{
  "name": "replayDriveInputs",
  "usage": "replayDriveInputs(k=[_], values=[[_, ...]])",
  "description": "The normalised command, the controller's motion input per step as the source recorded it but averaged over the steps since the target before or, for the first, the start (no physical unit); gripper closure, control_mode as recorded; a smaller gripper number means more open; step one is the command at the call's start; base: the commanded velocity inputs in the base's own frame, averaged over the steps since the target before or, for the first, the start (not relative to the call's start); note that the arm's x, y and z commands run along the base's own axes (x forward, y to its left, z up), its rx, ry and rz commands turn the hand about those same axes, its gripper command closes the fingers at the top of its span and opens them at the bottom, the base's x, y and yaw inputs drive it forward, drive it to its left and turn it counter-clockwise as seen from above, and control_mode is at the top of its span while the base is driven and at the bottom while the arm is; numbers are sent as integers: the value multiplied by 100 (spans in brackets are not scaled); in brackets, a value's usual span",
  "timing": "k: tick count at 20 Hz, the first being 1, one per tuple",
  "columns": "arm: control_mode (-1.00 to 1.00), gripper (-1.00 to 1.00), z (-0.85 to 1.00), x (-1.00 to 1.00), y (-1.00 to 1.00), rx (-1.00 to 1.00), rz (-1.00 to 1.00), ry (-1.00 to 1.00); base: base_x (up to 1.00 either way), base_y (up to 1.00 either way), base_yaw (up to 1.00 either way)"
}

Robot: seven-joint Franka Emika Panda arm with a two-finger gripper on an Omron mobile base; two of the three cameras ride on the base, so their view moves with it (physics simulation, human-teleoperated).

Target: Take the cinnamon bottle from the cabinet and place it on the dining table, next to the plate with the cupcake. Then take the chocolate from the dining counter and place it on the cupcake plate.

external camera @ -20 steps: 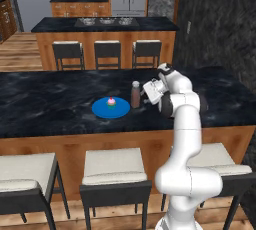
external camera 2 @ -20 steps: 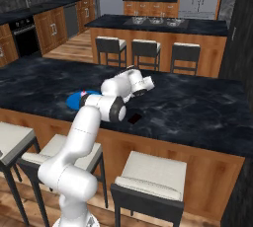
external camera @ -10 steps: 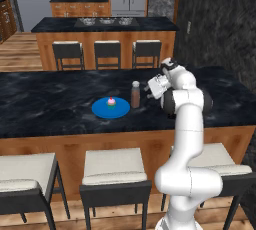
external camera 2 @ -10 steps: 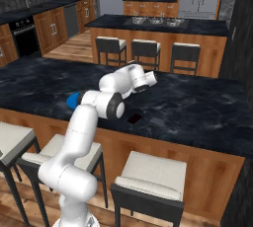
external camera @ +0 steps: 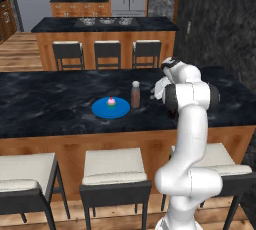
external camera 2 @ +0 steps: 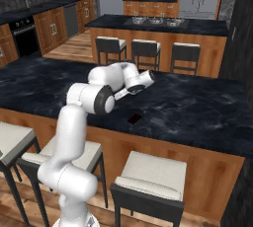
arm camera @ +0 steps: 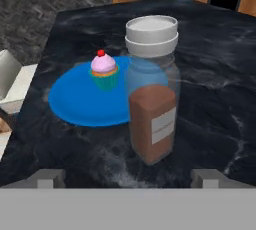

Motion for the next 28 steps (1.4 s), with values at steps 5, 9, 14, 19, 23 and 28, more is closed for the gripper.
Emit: replayDriveInputs(k=[5, 9, 14, 19, 23, 28], values=[[-100, -100, 23, -46, 0, -7, -27, 14, 0, 0, 0], [-100, -100, 41, -33, -15, 0, -33, 26, 0, 0, 0], [-100, -100, 37, -26, -23, 0, -36, 35, 0, 0, 0], [-100, -100, 27, -29, -34, 4, -41, 35, 0, 0, 0], [-100, -100, 11, -25, -31, -7, -36, 39, 0, 0, 0], [-100, -100, -10, -26, -22, -21, -35, 23, 0, 0, 0]])
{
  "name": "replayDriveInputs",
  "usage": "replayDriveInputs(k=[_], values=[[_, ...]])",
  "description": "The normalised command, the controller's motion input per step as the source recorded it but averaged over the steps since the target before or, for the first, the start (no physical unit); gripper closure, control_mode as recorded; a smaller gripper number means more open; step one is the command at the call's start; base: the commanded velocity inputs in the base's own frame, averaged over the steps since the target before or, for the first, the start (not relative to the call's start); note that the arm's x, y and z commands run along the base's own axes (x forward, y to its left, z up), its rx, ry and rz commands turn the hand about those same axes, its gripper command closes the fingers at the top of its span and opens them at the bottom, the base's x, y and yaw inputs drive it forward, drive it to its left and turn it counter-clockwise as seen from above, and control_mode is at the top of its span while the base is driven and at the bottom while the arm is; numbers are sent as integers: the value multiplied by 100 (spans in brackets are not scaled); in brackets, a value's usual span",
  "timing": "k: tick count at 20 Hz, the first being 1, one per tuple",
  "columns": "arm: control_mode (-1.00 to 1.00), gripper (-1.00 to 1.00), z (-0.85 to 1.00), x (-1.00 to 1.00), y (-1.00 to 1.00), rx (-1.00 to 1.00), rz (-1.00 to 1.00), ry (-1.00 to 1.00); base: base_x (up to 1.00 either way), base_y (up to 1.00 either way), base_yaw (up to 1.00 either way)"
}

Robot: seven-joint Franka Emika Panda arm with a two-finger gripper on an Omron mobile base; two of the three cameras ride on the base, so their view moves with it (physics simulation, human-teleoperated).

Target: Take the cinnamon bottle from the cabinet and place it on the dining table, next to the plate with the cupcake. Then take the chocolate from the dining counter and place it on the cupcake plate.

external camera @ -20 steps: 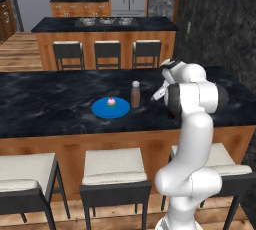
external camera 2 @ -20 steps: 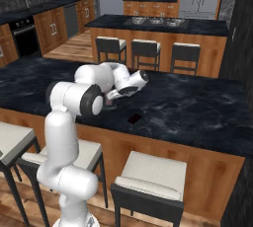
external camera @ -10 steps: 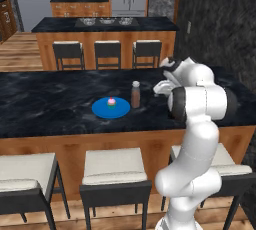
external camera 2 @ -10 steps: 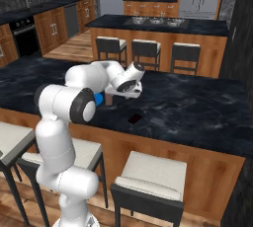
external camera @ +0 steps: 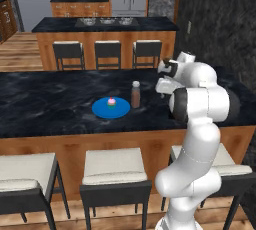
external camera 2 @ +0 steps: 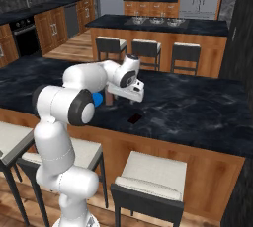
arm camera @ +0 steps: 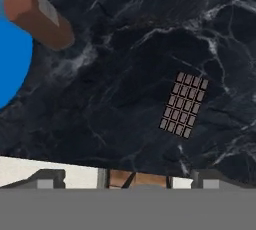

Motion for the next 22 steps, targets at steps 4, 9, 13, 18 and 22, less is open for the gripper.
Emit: replayDriveInputs(k=[4, 9, 13, 18, 22], values=[[-100, -100, -23, -2, -16, -33, -28, 20, 0, 0, 0], [-100, -100, -31, 0, -18, -29, -21, 8, 0, 0, 0], [-100, -100, -22, 0, -19, -1, -19, 6, 0, 0, 0], [-100, -100, -10, 0, -24, 0, -14, 2, 0, 0, 0], [-100, -100, -12, 1, -25, 2, -7, 0, 0, 0, 0]])
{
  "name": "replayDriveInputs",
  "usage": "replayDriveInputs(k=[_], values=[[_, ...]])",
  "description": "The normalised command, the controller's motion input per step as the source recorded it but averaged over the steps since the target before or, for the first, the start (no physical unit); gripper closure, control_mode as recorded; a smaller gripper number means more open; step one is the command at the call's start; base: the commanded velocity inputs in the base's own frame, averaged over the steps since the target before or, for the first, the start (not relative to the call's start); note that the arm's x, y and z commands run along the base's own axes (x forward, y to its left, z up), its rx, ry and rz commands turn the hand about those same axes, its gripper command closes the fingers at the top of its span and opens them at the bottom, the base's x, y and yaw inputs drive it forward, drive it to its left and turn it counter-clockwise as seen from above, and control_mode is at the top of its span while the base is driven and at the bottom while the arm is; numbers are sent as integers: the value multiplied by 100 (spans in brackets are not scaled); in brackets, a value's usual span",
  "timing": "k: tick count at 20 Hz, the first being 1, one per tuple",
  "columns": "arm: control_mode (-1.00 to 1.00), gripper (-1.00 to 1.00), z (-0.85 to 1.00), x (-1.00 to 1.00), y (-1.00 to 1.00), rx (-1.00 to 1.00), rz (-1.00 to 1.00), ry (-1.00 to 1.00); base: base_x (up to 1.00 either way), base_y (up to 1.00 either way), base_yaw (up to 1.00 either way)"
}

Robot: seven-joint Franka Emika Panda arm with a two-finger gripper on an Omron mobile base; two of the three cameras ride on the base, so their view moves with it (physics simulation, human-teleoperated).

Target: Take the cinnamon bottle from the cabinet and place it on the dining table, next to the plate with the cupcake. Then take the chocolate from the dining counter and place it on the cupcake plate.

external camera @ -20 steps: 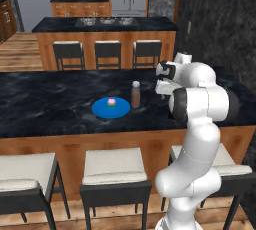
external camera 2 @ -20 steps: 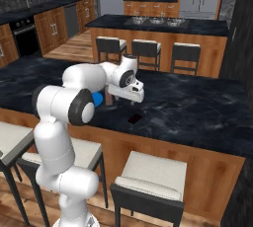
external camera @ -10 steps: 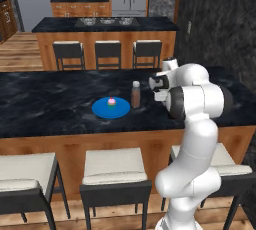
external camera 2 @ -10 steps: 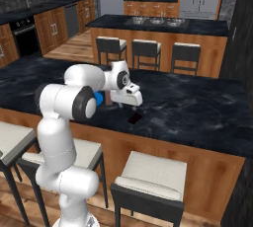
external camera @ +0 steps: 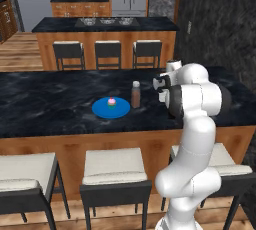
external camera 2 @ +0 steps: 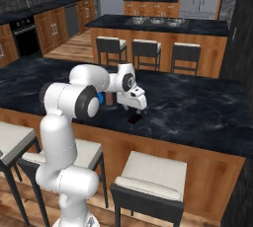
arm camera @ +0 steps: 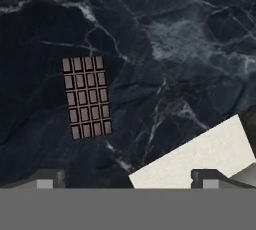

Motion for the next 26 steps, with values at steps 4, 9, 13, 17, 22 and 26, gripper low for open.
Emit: replayDriveInputs(k=[4, 9, 13, 17, 22, 26], values=[[-100, -100, -15, 17, -16, 3, -1, 0, 0, 0, 0], [-100, -100, -21, 25, -3, 4, 0, 0, 0, 0, 0], [-100, -100, -20, 33, 0, 4, 0, 0, 0, 0, 0], [-100, -100, -24, 28, 0, 10, 0, 0, 0, 0, 0], [-100, -100, -27, 18, 0, 7, 0, 0, 0, 0, 0], [-100, -100, -24, 4, 0, 2, 0, 0, 0, 0, 0]])
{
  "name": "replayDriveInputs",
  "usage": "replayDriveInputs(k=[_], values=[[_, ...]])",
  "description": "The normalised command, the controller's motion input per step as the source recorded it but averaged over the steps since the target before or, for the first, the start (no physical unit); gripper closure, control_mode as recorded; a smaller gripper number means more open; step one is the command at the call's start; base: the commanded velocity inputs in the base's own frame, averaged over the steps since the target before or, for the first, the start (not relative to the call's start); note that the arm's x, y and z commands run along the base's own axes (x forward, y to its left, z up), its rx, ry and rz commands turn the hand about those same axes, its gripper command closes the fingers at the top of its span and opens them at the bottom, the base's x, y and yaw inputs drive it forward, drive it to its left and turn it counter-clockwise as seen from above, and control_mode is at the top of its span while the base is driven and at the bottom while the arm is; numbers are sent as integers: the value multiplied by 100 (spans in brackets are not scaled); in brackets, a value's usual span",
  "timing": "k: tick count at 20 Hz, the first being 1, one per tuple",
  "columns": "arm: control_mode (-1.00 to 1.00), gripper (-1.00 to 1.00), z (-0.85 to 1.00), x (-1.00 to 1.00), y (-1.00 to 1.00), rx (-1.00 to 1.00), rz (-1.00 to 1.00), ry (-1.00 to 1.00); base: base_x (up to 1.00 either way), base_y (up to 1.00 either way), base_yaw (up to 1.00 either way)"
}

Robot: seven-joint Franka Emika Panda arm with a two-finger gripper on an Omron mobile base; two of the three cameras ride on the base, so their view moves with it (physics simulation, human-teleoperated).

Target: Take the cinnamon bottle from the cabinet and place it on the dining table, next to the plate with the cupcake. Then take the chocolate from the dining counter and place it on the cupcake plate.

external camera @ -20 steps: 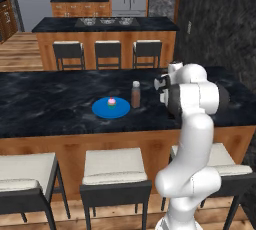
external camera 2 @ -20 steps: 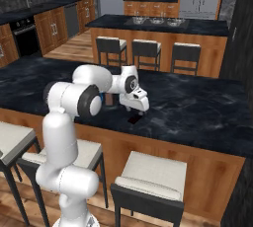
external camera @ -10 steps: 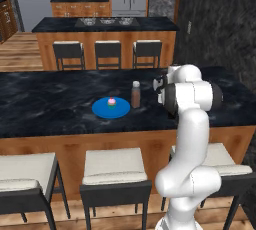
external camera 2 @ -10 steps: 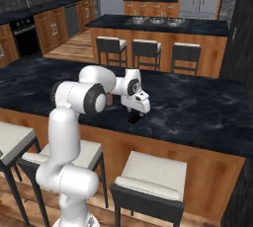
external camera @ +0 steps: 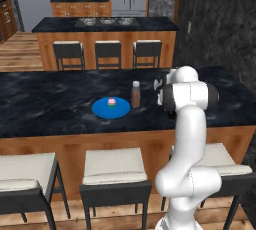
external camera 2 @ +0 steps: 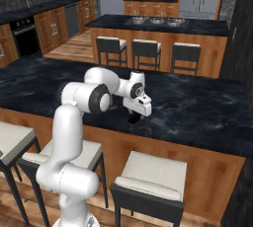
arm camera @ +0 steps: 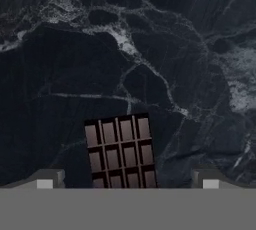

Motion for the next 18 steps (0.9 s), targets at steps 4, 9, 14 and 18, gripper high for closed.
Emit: replayDriveInputs(k=[4, 9, 14, 18], values=[[-100, -100, -20, 0, 0, 0, 0, 3, 0, 0, 0], [-100, -100, -23, 1, 0, 0, 0, 1, 0, 0, 0], [-100, -100, -26, 1, 0, 0, 0, 1, 0, 0, 0], [-100, -100, -33, 0, 0, 0, 0, 0, 0, 0, 0]])
